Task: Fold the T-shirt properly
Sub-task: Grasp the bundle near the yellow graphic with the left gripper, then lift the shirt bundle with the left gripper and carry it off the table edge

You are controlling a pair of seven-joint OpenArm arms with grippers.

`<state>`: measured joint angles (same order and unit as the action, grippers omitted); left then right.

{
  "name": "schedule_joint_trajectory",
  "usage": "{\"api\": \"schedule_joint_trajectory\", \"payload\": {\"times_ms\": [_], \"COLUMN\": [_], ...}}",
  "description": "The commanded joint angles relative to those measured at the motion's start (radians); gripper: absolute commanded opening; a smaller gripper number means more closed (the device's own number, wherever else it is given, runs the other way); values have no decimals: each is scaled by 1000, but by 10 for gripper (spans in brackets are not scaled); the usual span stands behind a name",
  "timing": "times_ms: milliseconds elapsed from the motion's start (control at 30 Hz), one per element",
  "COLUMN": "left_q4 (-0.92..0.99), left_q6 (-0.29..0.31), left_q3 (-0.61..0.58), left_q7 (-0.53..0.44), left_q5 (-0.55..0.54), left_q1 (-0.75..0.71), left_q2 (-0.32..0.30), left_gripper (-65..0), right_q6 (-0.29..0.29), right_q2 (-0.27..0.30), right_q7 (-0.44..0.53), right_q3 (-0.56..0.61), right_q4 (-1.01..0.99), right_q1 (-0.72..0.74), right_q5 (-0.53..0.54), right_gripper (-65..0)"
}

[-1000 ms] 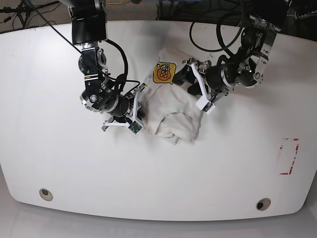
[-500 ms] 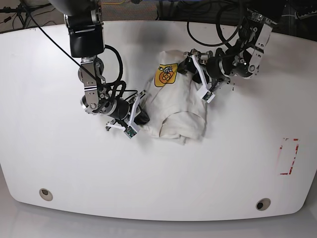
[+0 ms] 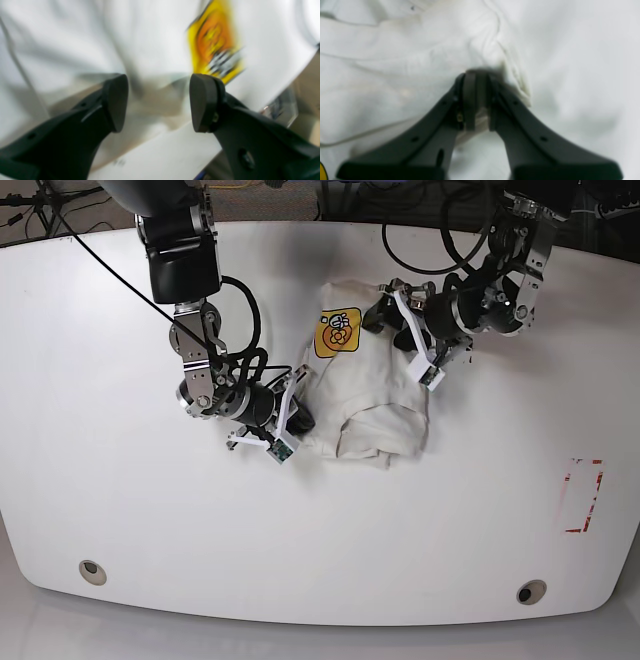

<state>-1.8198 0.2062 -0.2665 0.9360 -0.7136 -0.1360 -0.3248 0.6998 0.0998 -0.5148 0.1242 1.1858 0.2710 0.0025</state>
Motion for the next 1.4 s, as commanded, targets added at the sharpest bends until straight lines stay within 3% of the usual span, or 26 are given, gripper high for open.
{"api": "schedule_joint_trajectory", "payload": {"times_ms": [0, 300, 467, 600, 733, 1100, 1267, 1367], "left_q4": [-45, -44, -44, -28, 13, 87, 176, 252], "left_q6": [5, -20, -109, -215, -330, -526, -564, -563], "left_q3": [20, 68, -6, -93, -175, -351, -383, -376], "left_q7": [-19, -28, -96, -143, -182, -303, -349, -375], "left_q5": [-45, -62, 36, 160, 266, 585, 707, 719], "left_q1": [34, 109, 169, 212, 232, 187, 164, 163], "left_q2": [-4, -3, 34, 74, 120, 197, 220, 224], "left_gripper": [-283, -283, -281, -279, -278, -278, -278, -278], "right_q6": [-2, -2, -2, -2, -2, -2, -2, -2], "right_q2": [10, 33, 28, 28, 31, 36, 36, 36], "right_q7": [-48, -241, -311, -327, -328, -328, -327, -325], "right_q3": [-4, -68, -154, -226, -271, -281, -281, -281], "right_q4": [85, 383, 477, 529, 549, 553, 555, 555], "right_q1": [21, 15, 4, -11, -34, -72, -80, -91], "right_q5": [-12, -12, -12, -12, -12, -12, -12, -8], "right_gripper": [-577, -555, -412, -295, -230, -219, -219, -219]}}
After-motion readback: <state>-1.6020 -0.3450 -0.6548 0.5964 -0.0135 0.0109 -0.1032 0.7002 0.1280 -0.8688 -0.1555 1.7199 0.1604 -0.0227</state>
